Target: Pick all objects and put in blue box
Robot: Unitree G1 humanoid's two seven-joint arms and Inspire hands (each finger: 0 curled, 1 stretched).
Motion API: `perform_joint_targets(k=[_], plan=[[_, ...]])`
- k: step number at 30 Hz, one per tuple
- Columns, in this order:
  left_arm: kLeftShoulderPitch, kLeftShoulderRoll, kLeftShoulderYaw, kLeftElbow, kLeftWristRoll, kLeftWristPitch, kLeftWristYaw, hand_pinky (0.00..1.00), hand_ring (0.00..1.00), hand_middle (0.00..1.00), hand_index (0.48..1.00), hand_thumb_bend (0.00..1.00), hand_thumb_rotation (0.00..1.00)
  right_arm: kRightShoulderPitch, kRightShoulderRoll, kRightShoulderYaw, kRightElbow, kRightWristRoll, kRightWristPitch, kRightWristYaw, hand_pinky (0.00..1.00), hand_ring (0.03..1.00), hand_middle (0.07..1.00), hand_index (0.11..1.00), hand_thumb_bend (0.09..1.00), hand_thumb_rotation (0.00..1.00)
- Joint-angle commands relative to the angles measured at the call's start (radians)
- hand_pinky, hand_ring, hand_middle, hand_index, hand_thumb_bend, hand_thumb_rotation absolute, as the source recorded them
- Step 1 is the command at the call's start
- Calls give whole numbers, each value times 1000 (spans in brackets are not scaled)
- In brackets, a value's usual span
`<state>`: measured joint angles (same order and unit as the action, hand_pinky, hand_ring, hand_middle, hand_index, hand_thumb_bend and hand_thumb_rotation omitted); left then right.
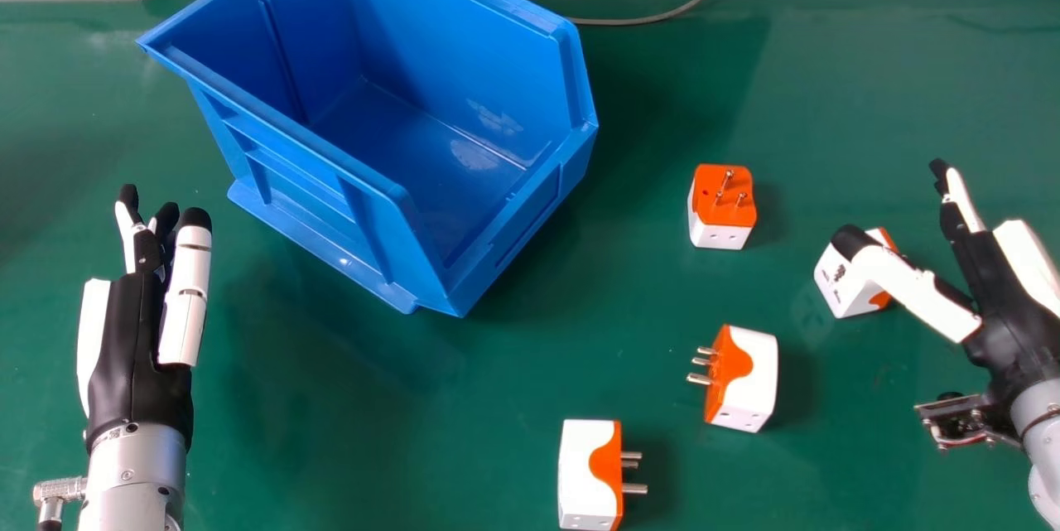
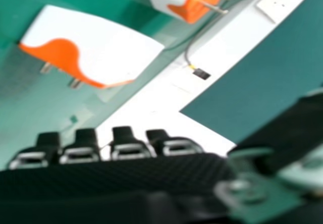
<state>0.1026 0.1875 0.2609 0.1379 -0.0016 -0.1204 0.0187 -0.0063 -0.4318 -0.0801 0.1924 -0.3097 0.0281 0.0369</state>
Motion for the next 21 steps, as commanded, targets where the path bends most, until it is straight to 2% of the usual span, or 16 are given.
perform_joint_targets(k=[1,6,9,13,18,21], plan=[[-8,16,3,-13,0,-15,-3,982,989,984,997,387,937,-19,-23,-10,-17,1,-16,-8,998,1000,1000,1000,680,898],[-5,13,3,-25,-1,-9,-1,982,989,984,997,386,937,-17,-24,-12,-22,1,-17,-5,998,1000,1000,1000,676,898],[-6,14,4,-21,-4,-14,-2,982,989,984,997,385,937,-20,-25,-11,-17,1,-19,-5,998,1000,1000,1000,674,897],[-7,17,3,-10,1,-21,-1,982,990,984,997,384,937,-20,-22,-12,-12,5,-27,-6,998,1000,1000,1000,676,897],[-6,15,2,-17,5,-19,2,983,991,984,997,392,937,-15,-19,-12,-19,2,-35,-12,998,1000,1000,1000,672,896],[-6,13,1,-21,3,-15,2,983,991,984,997,397,936,-8,-16,-10,-32,-3,-39,-16,997,1000,1000,1000,671,896]])
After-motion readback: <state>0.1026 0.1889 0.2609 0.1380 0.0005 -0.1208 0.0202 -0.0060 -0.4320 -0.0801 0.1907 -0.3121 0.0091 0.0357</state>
